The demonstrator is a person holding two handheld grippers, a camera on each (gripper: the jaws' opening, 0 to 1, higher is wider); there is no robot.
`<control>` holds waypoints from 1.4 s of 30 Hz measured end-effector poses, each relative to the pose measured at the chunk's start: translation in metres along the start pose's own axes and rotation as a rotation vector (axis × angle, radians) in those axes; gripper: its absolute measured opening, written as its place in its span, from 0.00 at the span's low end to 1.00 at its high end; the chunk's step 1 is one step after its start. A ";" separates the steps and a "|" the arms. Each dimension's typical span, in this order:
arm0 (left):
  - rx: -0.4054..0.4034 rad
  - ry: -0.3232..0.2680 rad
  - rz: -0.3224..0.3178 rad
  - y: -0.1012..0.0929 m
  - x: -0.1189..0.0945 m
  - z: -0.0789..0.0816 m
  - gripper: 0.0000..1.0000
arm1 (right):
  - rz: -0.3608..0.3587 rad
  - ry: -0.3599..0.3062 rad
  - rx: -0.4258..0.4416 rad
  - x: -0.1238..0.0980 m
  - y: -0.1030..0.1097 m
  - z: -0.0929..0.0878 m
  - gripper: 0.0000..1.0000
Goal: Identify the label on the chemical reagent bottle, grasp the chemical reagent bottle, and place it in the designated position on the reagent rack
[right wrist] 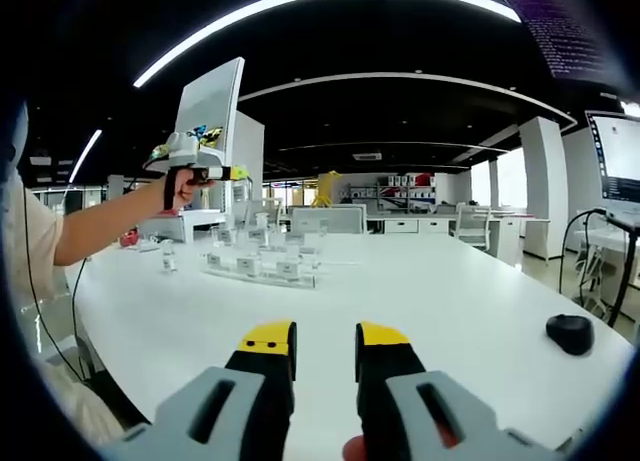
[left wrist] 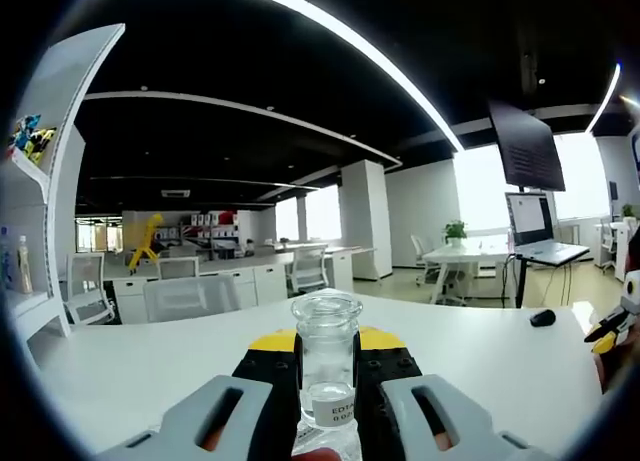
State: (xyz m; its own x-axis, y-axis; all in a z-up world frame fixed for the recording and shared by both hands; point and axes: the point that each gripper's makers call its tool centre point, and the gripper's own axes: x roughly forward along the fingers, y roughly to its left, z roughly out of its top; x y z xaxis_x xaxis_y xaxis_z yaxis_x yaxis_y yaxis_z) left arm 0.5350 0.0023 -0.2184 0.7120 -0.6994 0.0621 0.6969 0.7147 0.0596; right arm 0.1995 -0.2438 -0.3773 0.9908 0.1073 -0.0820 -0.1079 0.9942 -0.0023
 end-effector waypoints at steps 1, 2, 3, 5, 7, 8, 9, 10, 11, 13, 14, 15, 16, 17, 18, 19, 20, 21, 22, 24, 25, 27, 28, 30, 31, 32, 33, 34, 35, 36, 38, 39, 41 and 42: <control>0.003 -0.001 0.000 0.000 0.002 0.000 0.18 | -0.001 0.001 0.000 0.000 -0.001 0.000 0.23; 0.005 -0.004 0.000 0.000 0.004 0.001 0.18 | 0.000 0.002 0.001 0.000 -0.001 -0.001 0.23; 0.006 -0.007 -0.001 0.000 0.006 0.001 0.18 | -0.001 0.003 0.002 0.000 -0.001 -0.001 0.23; 0.002 -0.015 -0.004 -0.002 0.009 0.000 0.18 | -0.004 0.006 0.005 0.000 -0.004 -0.003 0.23; -0.003 -0.018 -0.006 -0.004 0.014 -0.003 0.18 | -0.009 0.009 0.007 0.000 -0.006 -0.005 0.23; -0.005 -0.015 -0.010 -0.005 0.015 -0.005 0.18 | -0.010 0.010 0.009 0.000 -0.006 -0.005 0.23; -0.004 -0.011 -0.012 -0.007 0.017 -0.008 0.18 | -0.010 0.010 0.008 0.000 -0.007 -0.006 0.23; -0.005 -0.007 -0.013 -0.008 0.019 -0.011 0.18 | -0.010 0.012 0.009 0.000 -0.007 -0.006 0.23; -0.005 -0.003 -0.014 -0.008 0.020 -0.014 0.18 | -0.010 0.012 0.009 0.000 -0.007 -0.006 0.23; -0.006 0.000 -0.014 -0.009 0.022 -0.017 0.18 | -0.008 0.013 0.009 0.000 -0.007 -0.007 0.23; -0.009 0.000 -0.013 -0.009 0.023 -0.018 0.18 | -0.008 0.013 0.009 0.000 -0.007 -0.007 0.23; -0.011 -0.003 -0.013 -0.009 0.025 -0.018 0.18 | -0.010 0.013 0.011 0.000 -0.008 -0.007 0.23; -0.014 -0.004 -0.012 -0.009 0.027 -0.018 0.18 | -0.011 0.014 0.013 0.000 -0.009 -0.008 0.23; -0.012 -0.005 -0.012 -0.010 0.029 -0.018 0.18 | -0.012 0.015 0.013 0.000 -0.009 -0.008 0.23; -0.010 -0.010 -0.012 -0.010 0.030 -0.018 0.18 | -0.014 0.015 0.012 0.000 -0.010 -0.009 0.23; -0.010 -0.015 -0.012 -0.010 0.032 -0.017 0.18 | -0.014 0.014 0.013 0.000 -0.010 -0.008 0.23; -0.009 -0.019 -0.013 -0.011 0.034 -0.015 0.18 | -0.015 0.014 0.014 0.000 -0.011 -0.008 0.23; -0.005 -0.023 -0.014 -0.012 0.035 -0.014 0.18 | -0.015 0.013 0.013 -0.001 -0.011 -0.008 0.23; -0.001 -0.029 -0.011 -0.012 0.037 -0.014 0.18 | -0.016 0.013 0.012 -0.001 -0.012 -0.008 0.23; 0.003 -0.034 -0.014 -0.013 0.038 -0.013 0.18 | -0.019 0.013 0.015 -0.001 -0.013 -0.008 0.23; 0.002 -0.040 -0.014 -0.013 0.039 -0.012 0.18 | -0.018 0.014 0.013 -0.001 -0.014 -0.008 0.23; 0.004 -0.045 -0.012 -0.012 0.041 -0.011 0.18 | -0.020 0.013 0.014 -0.002 -0.014 -0.007 0.23; 0.002 -0.049 -0.010 -0.012 0.042 -0.011 0.18 | -0.020 0.012 0.014 -0.002 -0.014 -0.007 0.23; -0.002 -0.051 -0.007 -0.012 0.043 -0.012 0.18 | -0.020 0.011 0.016 -0.002 -0.015 -0.007 0.23; 0.003 -0.046 -0.005 -0.012 0.044 -0.015 0.18 | -0.020 0.011 0.017 -0.002 -0.015 -0.007 0.23; 0.005 -0.042 -0.004 -0.013 0.045 -0.016 0.18 | -0.019 0.010 0.017 -0.002 -0.014 -0.007 0.23; 0.007 -0.034 -0.003 -0.013 0.046 -0.019 0.18 | -0.017 0.008 0.020 -0.002 -0.014 -0.007 0.23; 0.008 -0.031 -0.004 -0.014 0.046 -0.019 0.18 | -0.017 0.008 0.021 -0.002 -0.014 -0.007 0.23; 0.006 -0.026 -0.004 -0.015 0.045 -0.020 0.18 | -0.016 0.008 0.023 -0.002 -0.014 -0.008 0.23; 0.003 -0.022 -0.003 -0.015 0.045 -0.021 0.18 | -0.015 0.007 0.024 -0.002 -0.014 -0.008 0.23; 0.003 -0.014 -0.001 -0.017 0.045 -0.023 0.18 | -0.008 0.004 0.030 -0.002 -0.012 -0.008 0.23; 0.004 -0.012 -0.001 -0.018 0.045 -0.023 0.18 | -0.006 0.002 0.032 -0.002 -0.012 -0.008 0.23; 0.009 -0.011 0.001 -0.020 0.045 -0.023 0.18 | -0.001 0.002 0.040 -0.001 -0.012 -0.009 0.23; 0.011 -0.014 0.003 -0.020 0.045 -0.022 0.18 | 0.001 0.000 0.043 -0.001 -0.012 -0.009 0.23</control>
State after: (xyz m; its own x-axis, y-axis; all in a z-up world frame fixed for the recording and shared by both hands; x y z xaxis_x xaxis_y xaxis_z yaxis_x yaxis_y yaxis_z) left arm 0.5550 -0.0431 -0.2391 0.7129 -0.6972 0.0759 0.6936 0.7169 0.0705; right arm 0.1994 -0.2559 -0.3864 0.9907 0.1083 -0.0819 -0.1052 0.9936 0.0408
